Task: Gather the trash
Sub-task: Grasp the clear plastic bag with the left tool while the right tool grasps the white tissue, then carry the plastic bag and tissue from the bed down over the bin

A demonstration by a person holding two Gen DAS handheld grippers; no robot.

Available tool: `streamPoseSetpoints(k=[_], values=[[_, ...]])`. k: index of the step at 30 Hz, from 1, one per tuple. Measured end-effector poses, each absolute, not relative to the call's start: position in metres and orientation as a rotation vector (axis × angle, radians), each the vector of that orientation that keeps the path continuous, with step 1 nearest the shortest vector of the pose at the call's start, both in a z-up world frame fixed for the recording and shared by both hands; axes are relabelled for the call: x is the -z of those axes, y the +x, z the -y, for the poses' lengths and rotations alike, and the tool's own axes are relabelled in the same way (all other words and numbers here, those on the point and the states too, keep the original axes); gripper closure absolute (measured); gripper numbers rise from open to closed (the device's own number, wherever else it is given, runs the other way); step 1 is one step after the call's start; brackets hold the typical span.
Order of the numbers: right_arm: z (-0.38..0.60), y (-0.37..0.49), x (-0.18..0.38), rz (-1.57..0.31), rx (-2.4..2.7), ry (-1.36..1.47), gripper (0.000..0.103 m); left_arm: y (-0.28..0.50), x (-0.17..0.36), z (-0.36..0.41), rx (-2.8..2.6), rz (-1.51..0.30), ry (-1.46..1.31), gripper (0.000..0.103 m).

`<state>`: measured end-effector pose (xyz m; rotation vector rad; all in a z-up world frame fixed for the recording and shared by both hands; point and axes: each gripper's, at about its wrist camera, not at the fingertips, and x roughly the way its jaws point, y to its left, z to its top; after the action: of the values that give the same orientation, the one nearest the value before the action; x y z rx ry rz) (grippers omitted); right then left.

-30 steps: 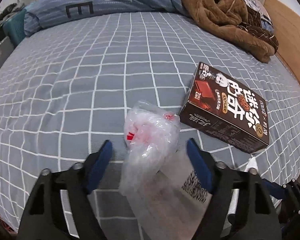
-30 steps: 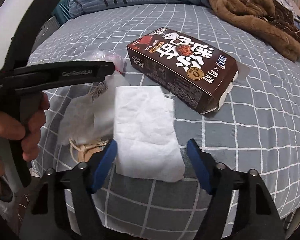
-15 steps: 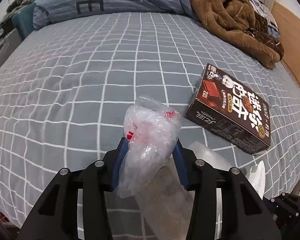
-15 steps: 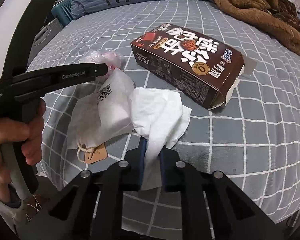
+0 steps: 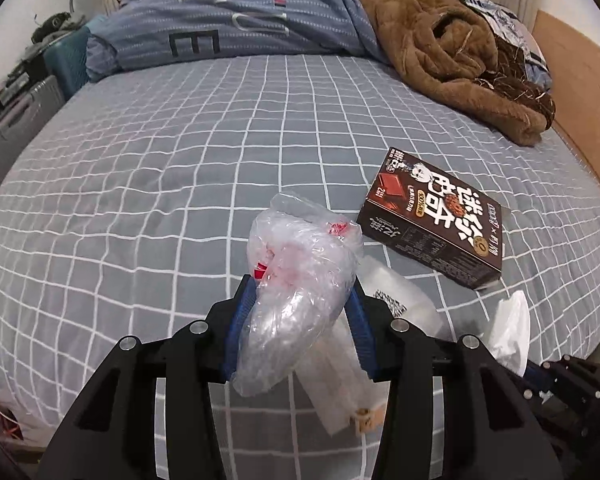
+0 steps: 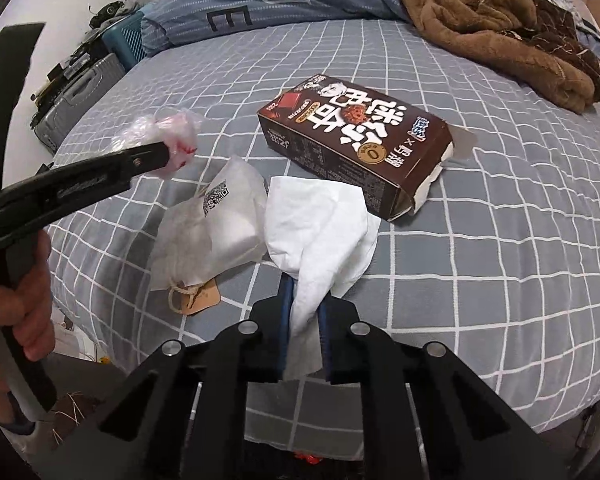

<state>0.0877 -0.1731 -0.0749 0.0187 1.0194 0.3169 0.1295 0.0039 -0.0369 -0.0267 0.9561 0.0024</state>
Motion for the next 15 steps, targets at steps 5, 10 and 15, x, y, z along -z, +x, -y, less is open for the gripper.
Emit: streamPoseSetpoints(k=[5, 10, 15], values=[[0.177, 0.080, 0.067, -1.005, -0.308, 0.026, 0.091, 0.116, 0.030, -0.005, -0.004, -0.950, -0.036, 0.059], [0.181, 0.071, 0.057, -0.983, -0.301, 0.024, 0.091, 0.102, 0.021, -0.007, -0.011, -0.935, -0.046, 0.059], [0.184, 0.061, 0.047, -0.963, -0.293, 0.025, 0.091, 0.086, 0.012, -0.007, -0.019, -0.922, -0.047, 0.059]])
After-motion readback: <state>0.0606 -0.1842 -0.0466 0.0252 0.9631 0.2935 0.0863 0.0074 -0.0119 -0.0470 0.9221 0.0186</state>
